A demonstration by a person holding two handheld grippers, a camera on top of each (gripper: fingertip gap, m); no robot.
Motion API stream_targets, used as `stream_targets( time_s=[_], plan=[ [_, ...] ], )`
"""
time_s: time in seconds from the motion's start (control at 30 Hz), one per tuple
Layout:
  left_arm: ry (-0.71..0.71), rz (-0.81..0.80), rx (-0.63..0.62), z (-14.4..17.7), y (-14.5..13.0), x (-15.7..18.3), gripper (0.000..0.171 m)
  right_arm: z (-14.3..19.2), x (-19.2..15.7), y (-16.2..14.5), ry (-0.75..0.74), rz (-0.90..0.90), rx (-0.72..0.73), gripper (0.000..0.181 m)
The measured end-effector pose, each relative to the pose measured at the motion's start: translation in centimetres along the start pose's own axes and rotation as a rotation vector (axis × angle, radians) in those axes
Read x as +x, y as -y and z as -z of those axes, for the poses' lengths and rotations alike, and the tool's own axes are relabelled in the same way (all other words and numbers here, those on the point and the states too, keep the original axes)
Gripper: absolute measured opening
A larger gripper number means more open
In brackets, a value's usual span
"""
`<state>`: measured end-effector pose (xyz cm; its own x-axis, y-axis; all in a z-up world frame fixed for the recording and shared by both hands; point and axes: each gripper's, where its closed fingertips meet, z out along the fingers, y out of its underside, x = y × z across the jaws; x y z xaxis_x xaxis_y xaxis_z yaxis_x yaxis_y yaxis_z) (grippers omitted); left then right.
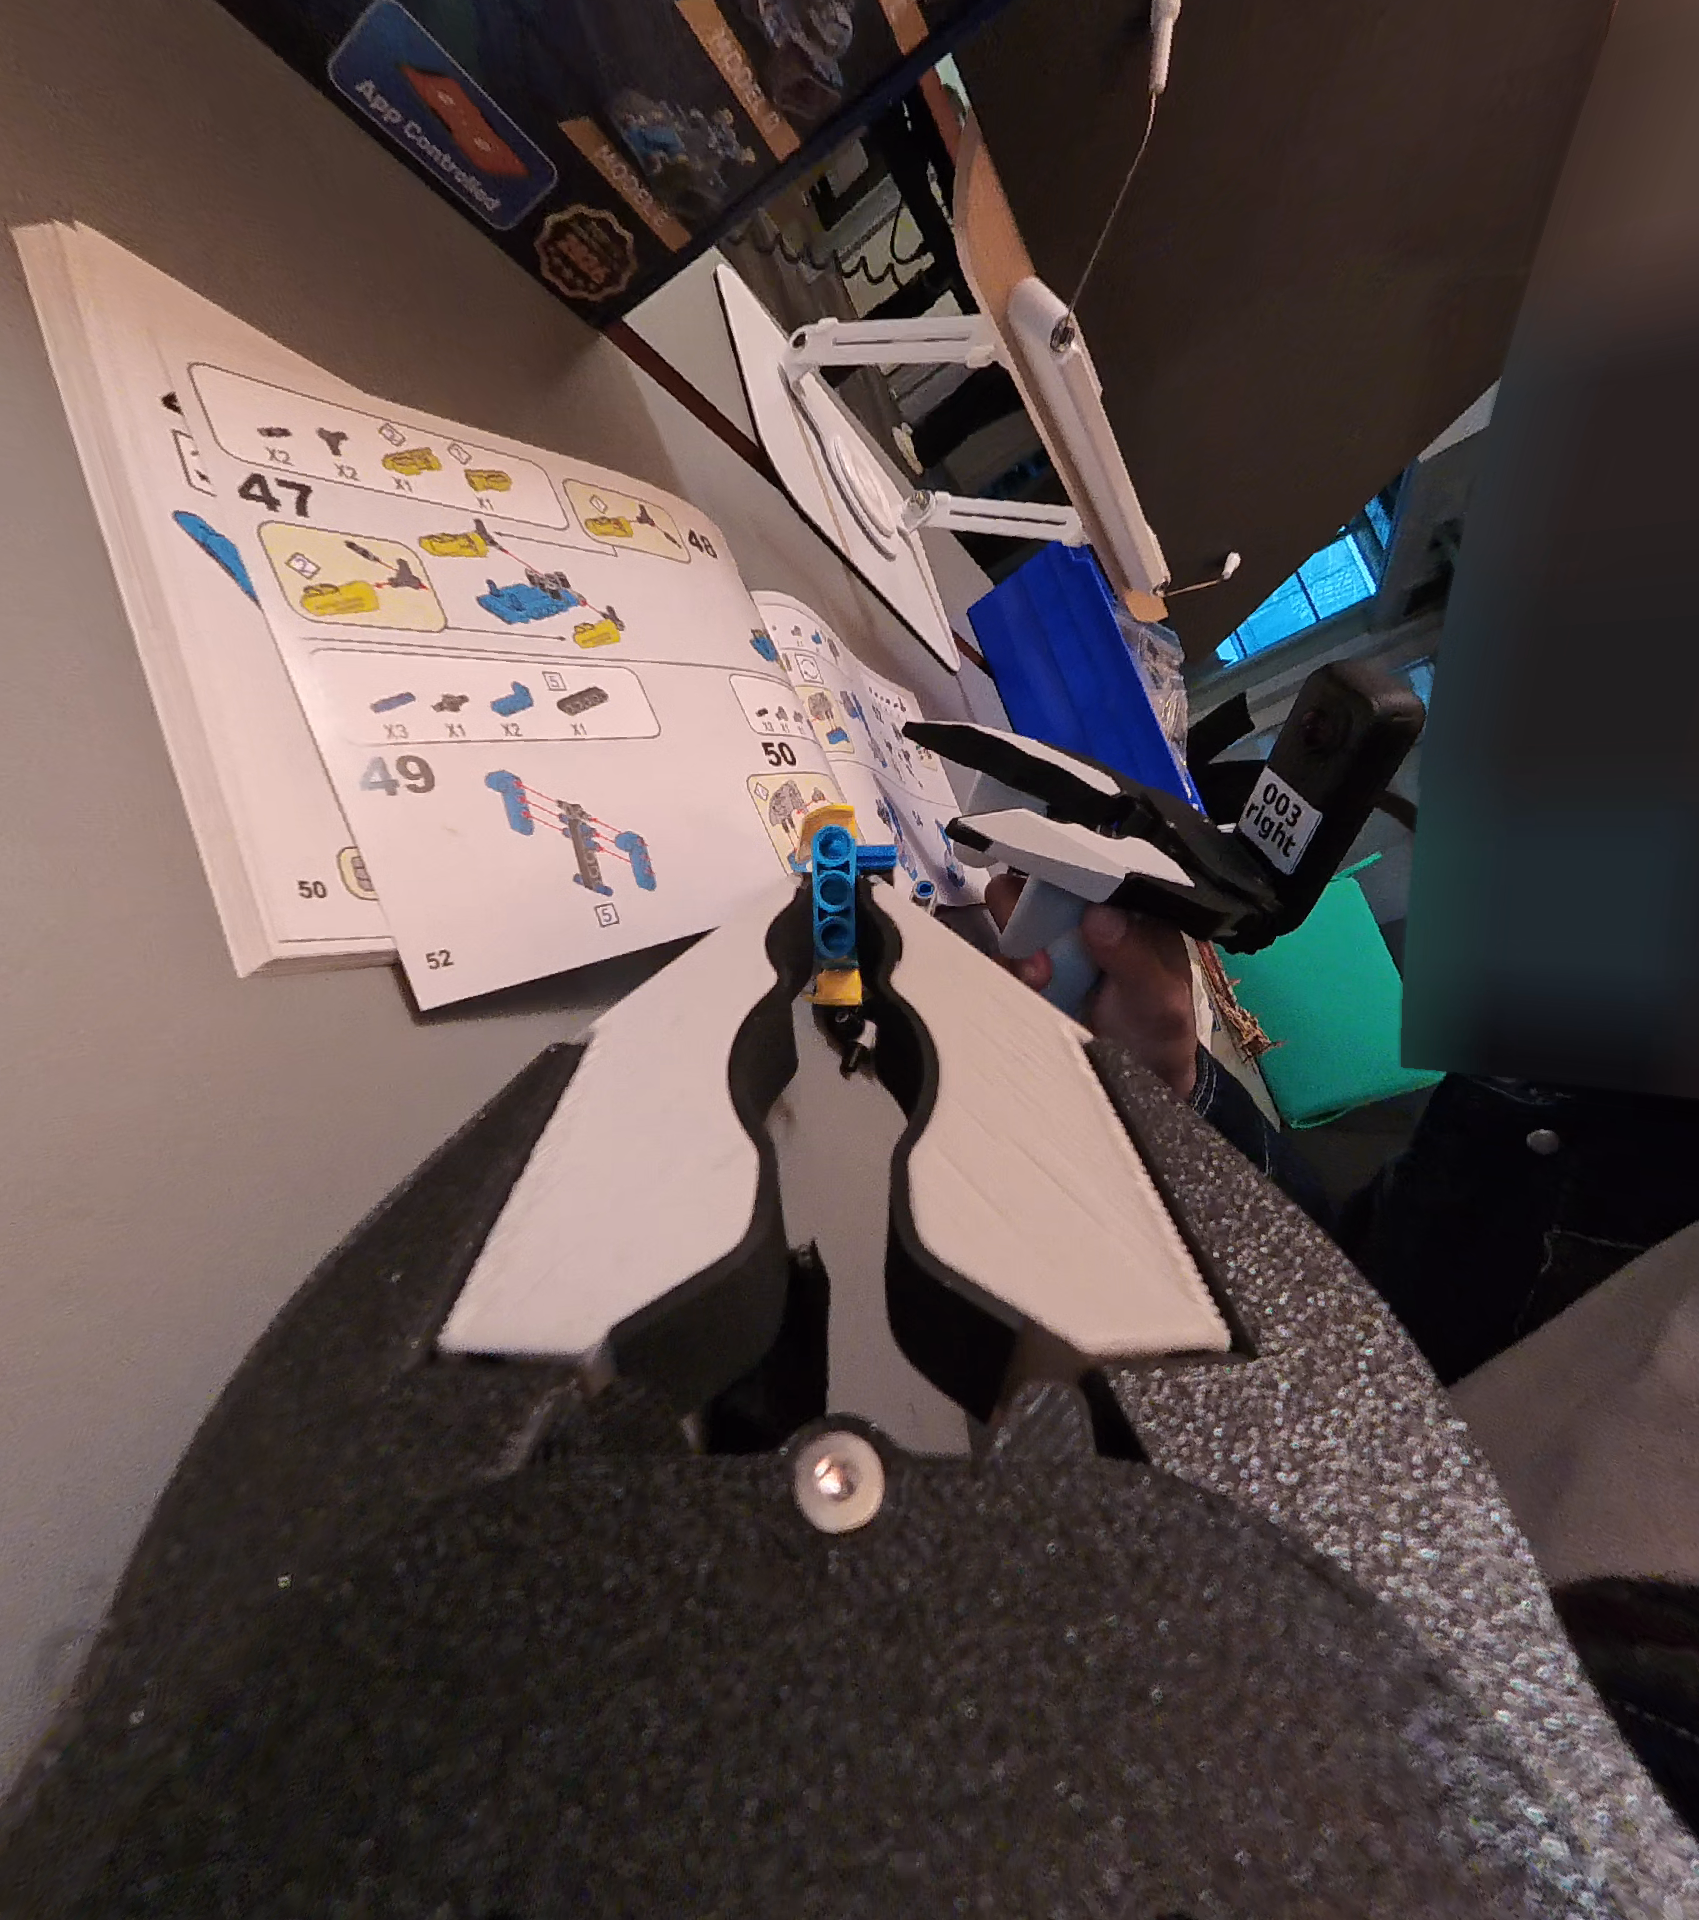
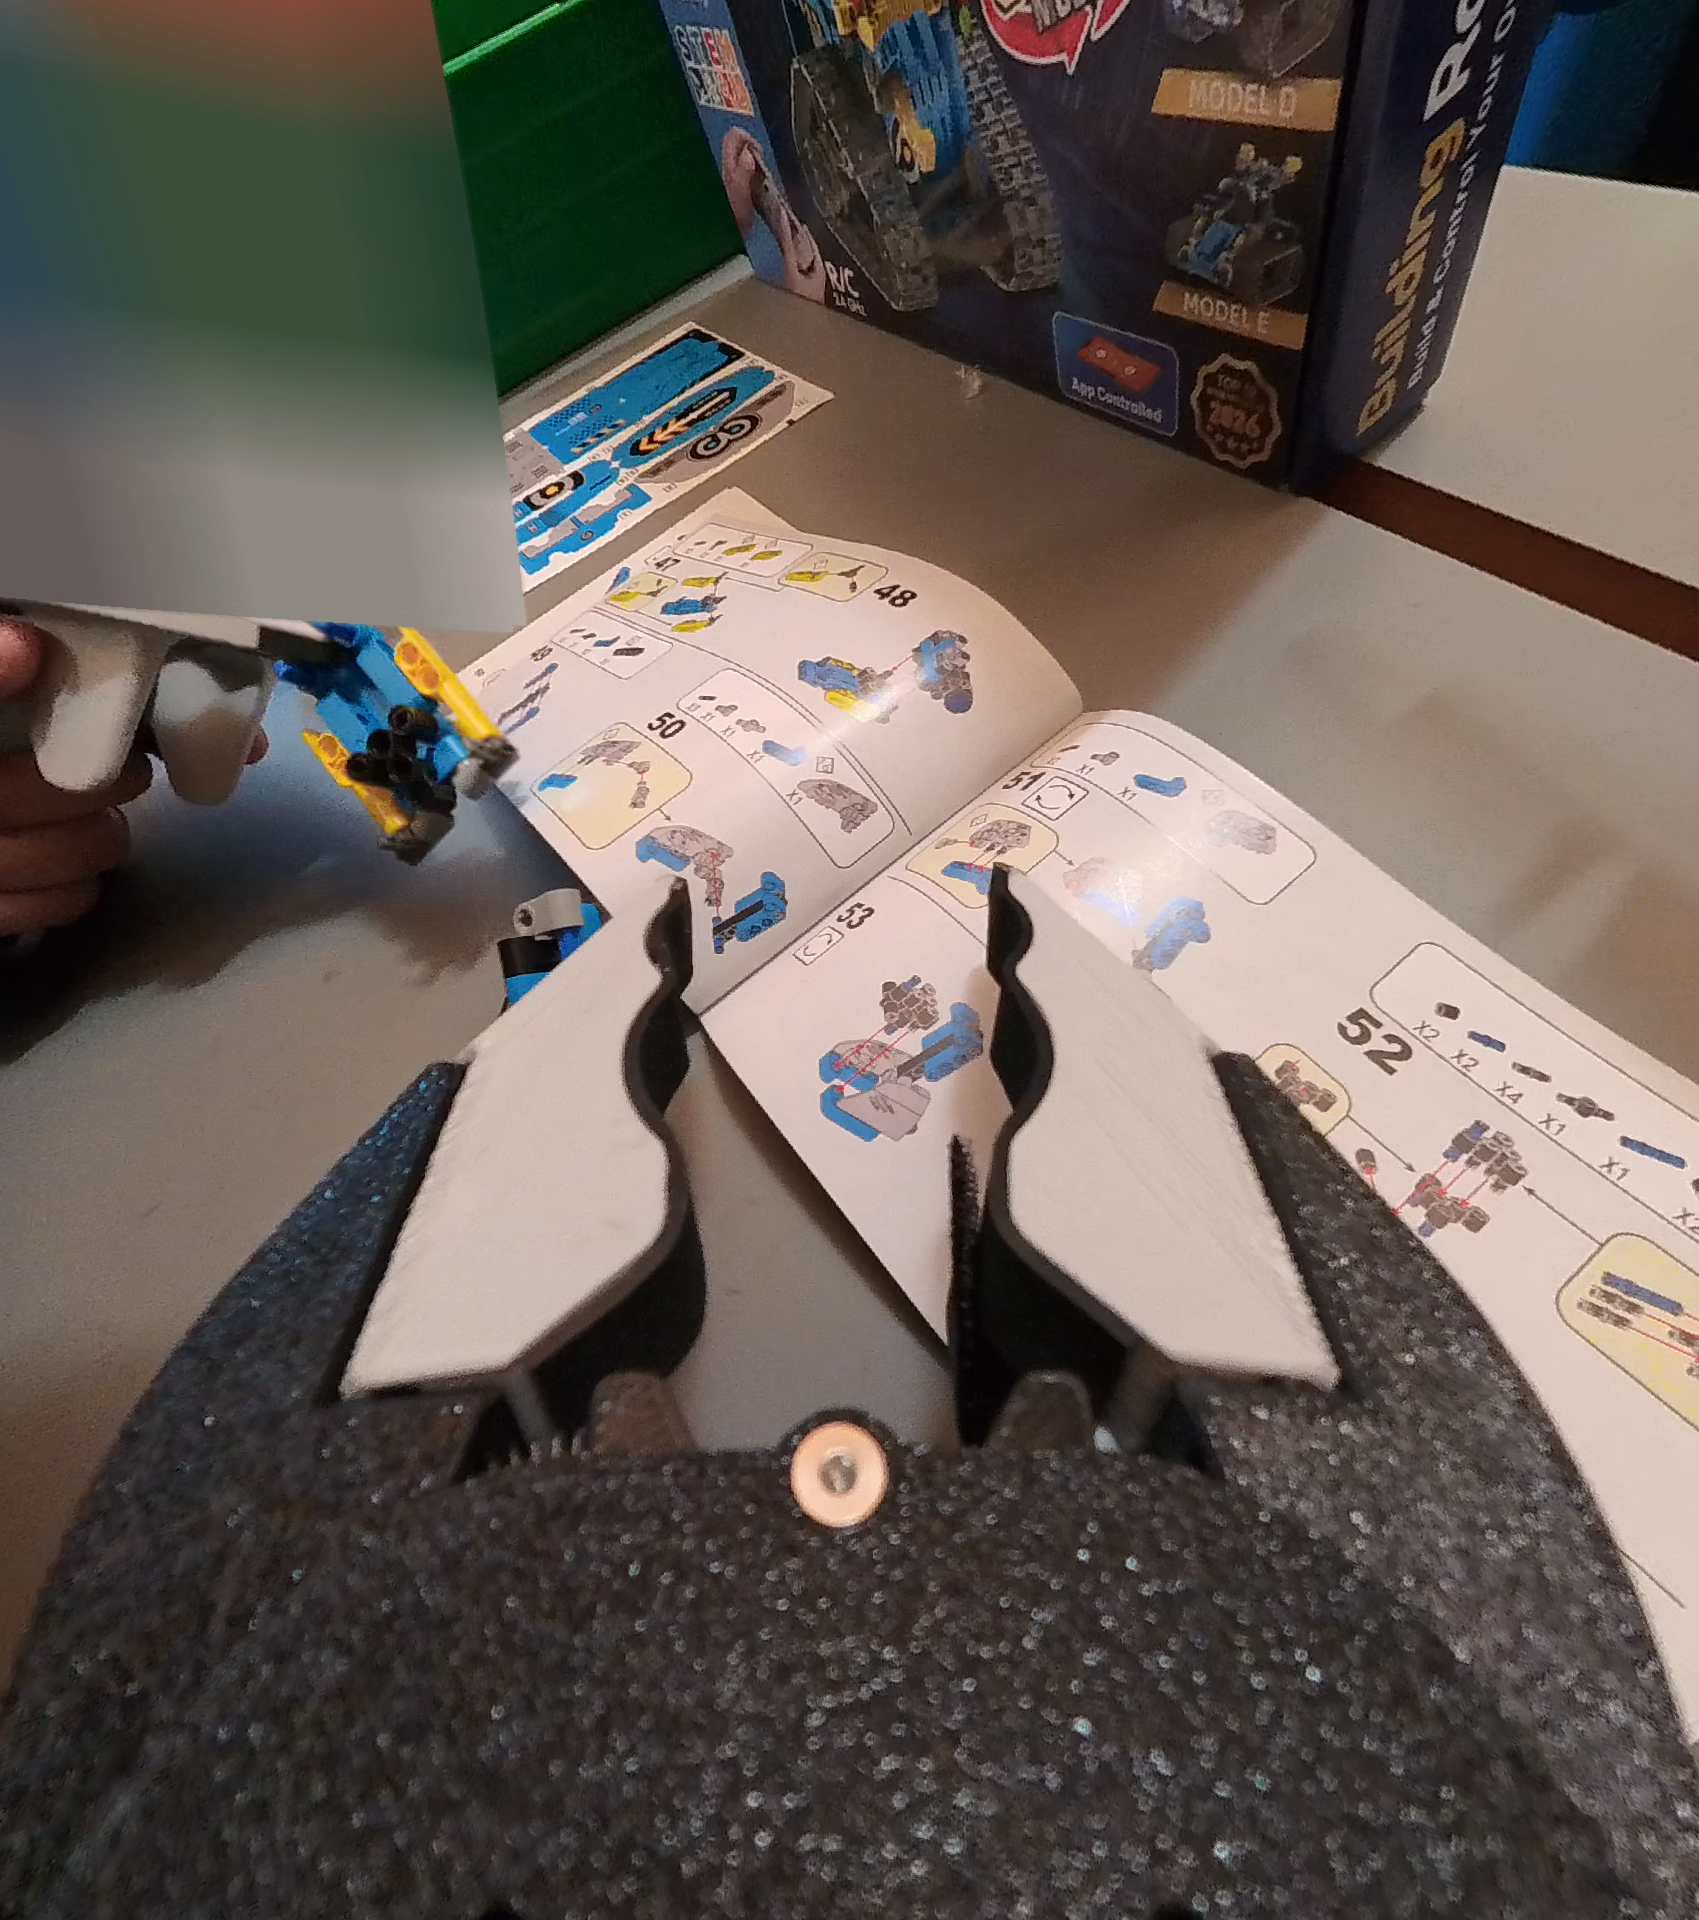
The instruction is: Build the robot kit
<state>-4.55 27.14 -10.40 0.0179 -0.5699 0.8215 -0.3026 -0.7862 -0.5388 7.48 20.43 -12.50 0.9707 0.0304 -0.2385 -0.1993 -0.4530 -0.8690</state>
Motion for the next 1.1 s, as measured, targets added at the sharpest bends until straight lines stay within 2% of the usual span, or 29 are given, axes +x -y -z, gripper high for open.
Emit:
stream_targets(
  time_s=[0.97,1.03,1.1],
  plan=[
    [-0.027,0.042,-0.031,0.0,-0.5,0.4,0.007,-0.3,-0.3,-0.5,-0.003,0.025,-0.035,0.054],
    [-0.027,0.042,-0.028,0.0,-0.5,0.4,0.007,0.1,-0.7,-0.3,0.016,0.033,-0.011,0.048],
    [-0.036,0.051,-0.03,0.0,-0.5,0.5,0.007,1.2,-2.6,0.4,0.081,0.02,0.032,0.04]
  ],
)
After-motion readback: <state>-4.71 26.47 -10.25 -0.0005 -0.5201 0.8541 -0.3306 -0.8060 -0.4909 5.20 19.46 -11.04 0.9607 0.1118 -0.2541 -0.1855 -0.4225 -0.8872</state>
